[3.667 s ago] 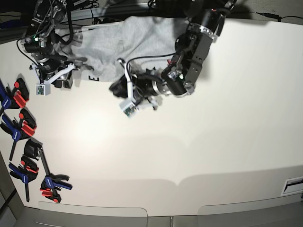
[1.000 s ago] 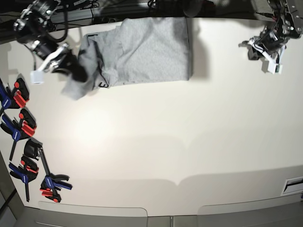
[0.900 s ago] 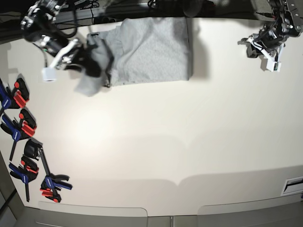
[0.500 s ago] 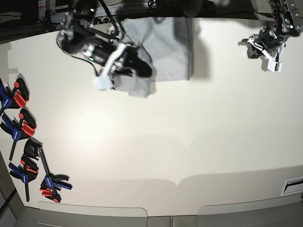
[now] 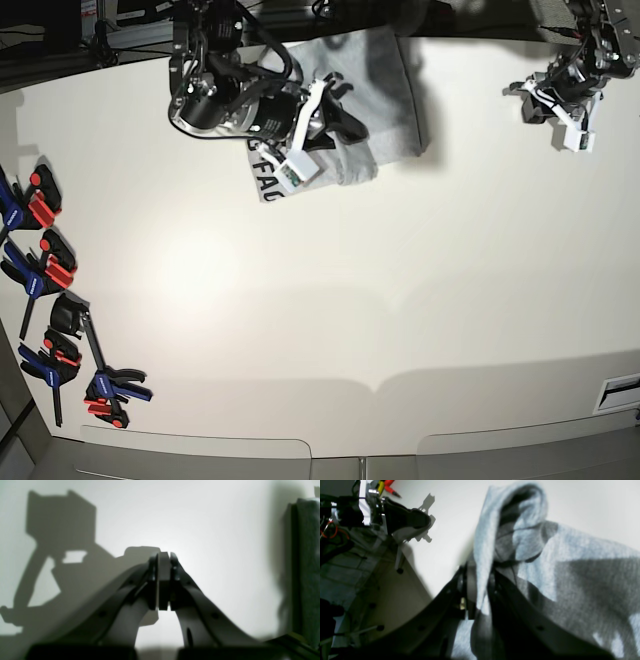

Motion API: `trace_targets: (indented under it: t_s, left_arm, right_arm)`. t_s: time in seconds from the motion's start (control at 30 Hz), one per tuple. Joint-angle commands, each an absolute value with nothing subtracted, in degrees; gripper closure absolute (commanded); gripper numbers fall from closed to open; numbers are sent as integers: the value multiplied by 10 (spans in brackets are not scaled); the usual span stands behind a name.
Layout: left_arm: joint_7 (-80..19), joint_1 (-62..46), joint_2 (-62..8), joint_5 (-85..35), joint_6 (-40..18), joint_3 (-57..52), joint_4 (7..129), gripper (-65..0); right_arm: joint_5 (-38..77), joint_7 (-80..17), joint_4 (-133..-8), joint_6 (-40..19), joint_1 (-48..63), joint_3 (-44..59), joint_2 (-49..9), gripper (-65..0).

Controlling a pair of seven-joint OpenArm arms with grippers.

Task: Fold the T-shirt properly
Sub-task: 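Grasp the folded bundle with the right gripper and fold it over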

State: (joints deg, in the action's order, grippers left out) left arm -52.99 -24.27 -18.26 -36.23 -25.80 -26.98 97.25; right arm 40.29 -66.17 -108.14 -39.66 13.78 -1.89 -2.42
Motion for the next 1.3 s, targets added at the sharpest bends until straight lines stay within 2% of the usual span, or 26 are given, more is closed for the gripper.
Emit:
trace_targets:
  t_s: [0.0,0.1,0.17,0.23,0.63,0.97,1.17,1.2,1.23,1.27]
  left_arm:
    - [-523,-243,-191,-371,-262,-273,984,0]
    - [-523,-243,-191,-371,-262,-273,984,0]
    - [-523,-243,-191,-371,-262,-273,984,0]
    - [-523,-243,-191,-371,-262,-273,984,0]
    - [-515,-243,-191,-371,-262,-273,984,0]
    - [-514,-243,-191,-371,-262,-273,984,0]
    - [-514,-243,-191,-371,-262,-273,984,0]
    - [-514,-243,-191,-371,-262,-273,984,0]
    - [-513,-243,-191,-371,-262,-273,984,0]
    - [-509,-243,-191,-371,-262,-273,984,0]
  right_arm:
    - [417,-658,-1093,-400,132,-23,-23,0]
    - [421,-671,-1093,-400,132,-23,-24,0]
    - [422,-670,-1093,-400,132,-23,-24,-99]
    - [427,-670,-1093,-400,132,-23,-24,-136]
    - [634,-682,-1093,-400,131,-23,-24,-136]
    - [607,-673,-1093,-400,113,-16,-24,-136]
    - [567,-668,-1093,-400,86,53,-24,-130]
    - [567,-667,-1093,-400,86,67,-24,-117]
    - [567,-670,-1093,-400,86,81,-24,-74]
    - [563,-677,-1093,-400,86,92,-24,-2]
